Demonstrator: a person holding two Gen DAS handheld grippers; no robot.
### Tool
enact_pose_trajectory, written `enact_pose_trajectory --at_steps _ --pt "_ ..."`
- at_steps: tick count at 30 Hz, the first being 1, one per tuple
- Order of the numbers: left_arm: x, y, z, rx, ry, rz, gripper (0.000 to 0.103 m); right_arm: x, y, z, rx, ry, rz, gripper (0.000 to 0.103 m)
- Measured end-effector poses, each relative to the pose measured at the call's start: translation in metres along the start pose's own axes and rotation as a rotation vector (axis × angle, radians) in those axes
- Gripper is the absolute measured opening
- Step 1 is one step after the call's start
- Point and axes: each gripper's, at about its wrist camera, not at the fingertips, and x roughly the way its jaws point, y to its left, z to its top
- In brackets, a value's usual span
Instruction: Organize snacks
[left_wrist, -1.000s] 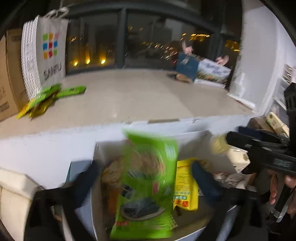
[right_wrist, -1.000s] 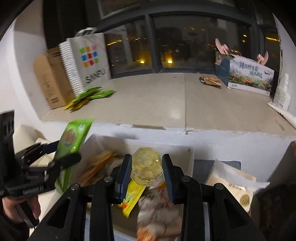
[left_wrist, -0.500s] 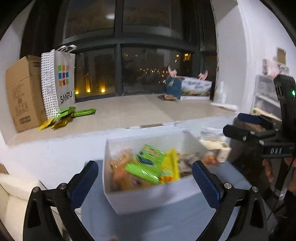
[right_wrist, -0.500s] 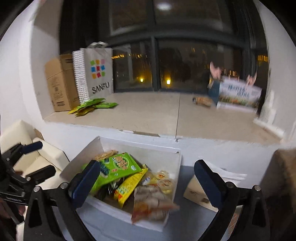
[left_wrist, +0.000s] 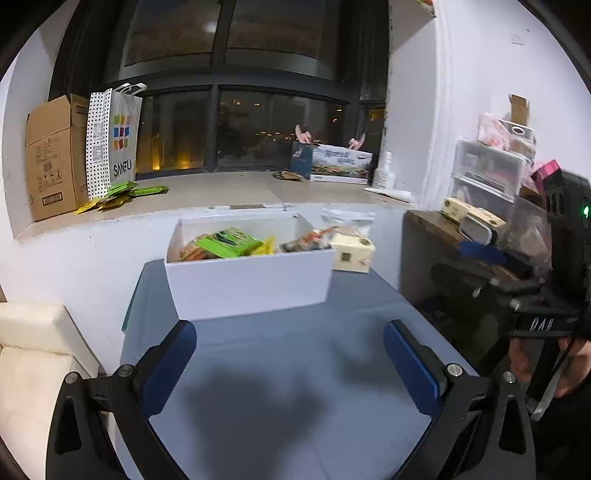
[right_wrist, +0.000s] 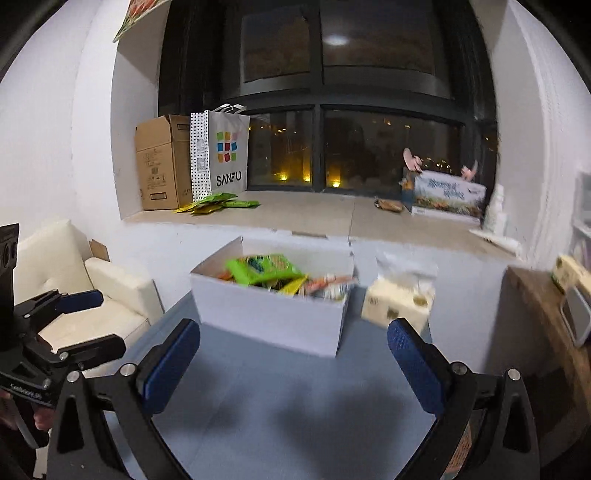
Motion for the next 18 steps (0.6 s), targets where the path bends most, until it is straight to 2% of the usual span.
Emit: enact_pose_trajectory --at_steps 3,7,10,18 --pt "-0.012 -0.015 -0.012 -0.001 0.032 -0.059 0.103 -0.021 0.002 -0.024 0.036 0.037 0.012 0.103" --pt "-0.016 -0.031 -0.014 0.032 0.042 -0.050 0.103 -0.041 0.007 -0.050 0.013 0.067 -0.012 0.103" --pt "-0.018 -0.035 -0.011 0.032 0.025 -0.060 0.103 -0.050 0.005 -0.057 0.010 0.058 -0.036 0.103" --pt "-0.018 -0.026 -0.011 0.003 0.040 -0.056 0.103 -0.057 -0.014 -0.056 0.094 0.031 -0.029 0.103"
